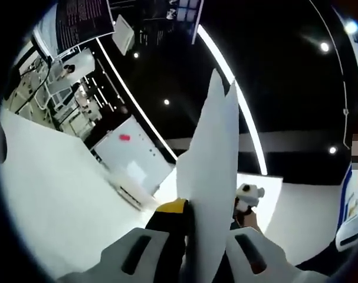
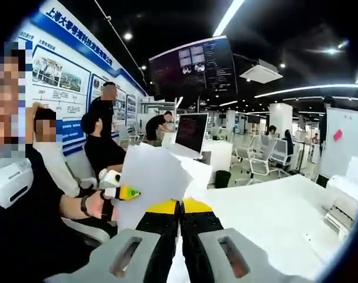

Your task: Organize the stack of printing papers by aligning and flattening the scattered papers on the table

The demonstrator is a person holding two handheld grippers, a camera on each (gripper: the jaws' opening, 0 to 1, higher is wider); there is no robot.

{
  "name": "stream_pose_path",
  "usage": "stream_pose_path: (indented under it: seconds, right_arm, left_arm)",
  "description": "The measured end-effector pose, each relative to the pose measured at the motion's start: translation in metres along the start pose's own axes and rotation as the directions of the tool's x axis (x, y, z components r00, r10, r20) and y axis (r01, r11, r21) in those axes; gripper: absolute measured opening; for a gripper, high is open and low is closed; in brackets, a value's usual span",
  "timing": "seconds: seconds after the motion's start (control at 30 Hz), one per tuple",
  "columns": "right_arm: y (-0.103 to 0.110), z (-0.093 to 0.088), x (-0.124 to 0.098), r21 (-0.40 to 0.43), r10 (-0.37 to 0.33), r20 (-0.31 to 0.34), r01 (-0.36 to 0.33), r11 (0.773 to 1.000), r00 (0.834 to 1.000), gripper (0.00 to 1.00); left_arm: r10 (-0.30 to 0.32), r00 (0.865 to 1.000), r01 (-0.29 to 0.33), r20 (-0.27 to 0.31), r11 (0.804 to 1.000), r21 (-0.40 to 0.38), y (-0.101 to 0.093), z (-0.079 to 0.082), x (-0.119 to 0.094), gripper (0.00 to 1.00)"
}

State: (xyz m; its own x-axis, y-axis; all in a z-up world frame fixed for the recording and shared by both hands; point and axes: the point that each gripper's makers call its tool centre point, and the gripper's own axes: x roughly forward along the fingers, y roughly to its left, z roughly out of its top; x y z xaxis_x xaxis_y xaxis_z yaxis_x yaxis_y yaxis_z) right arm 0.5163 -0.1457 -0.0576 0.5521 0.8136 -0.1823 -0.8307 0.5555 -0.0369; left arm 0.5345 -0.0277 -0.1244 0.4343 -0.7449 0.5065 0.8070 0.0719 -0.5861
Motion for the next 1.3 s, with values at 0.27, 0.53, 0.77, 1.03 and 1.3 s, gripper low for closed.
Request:
stream_pose_path:
  seconds: [0.27, 0.53, 0.77, 1.03, 1.3]
  right_arm:
    - [0.010, 0.006, 0.015, 0.013, 0.048, 0.018, -0.048, 0.999, 0.999, 0.00]
    - [0.018, 0.006, 0.022, 0.035, 0.098, 0.033, -0.099, 0.995, 0.995, 0.00]
    - [0.019, 0.003, 0.031, 0.030, 0.102, 0.023, -0.102, 0.994, 0.995, 0.00]
    - [0.017, 0.005, 0.037, 0.015, 0.088, 0.021, -0.088, 0.996, 0.996, 0.00]
    - [0.017, 0.006, 0.043, 0.003, 0.081, 0.018, -0.081, 0.997, 0.997, 0.00]
  left_arm:
    - [0.000, 1.000, 0.000, 0.000, 1.000, 0.004, 0.001, 0.001, 0.001, 0.10]
    - [0.000, 1.000, 0.000, 0.002, 1.000, 0.005, 0.002, 0.002, 0.001, 0.10]
    - [0.002, 1.000, -0.002, 0.005, 1.000, 0.004, 0.003, 0.002, 0.001, 0.10]
    - [0.003, 1.000, -0.003, -0.006, 0.999, 0.035, 0.002, 0.000, 0.002, 0.09]
    - [0.012, 1.000, -0.012, -0.007, 0.997, 0.072, 0.003, 0.001, 0.001, 0.07]
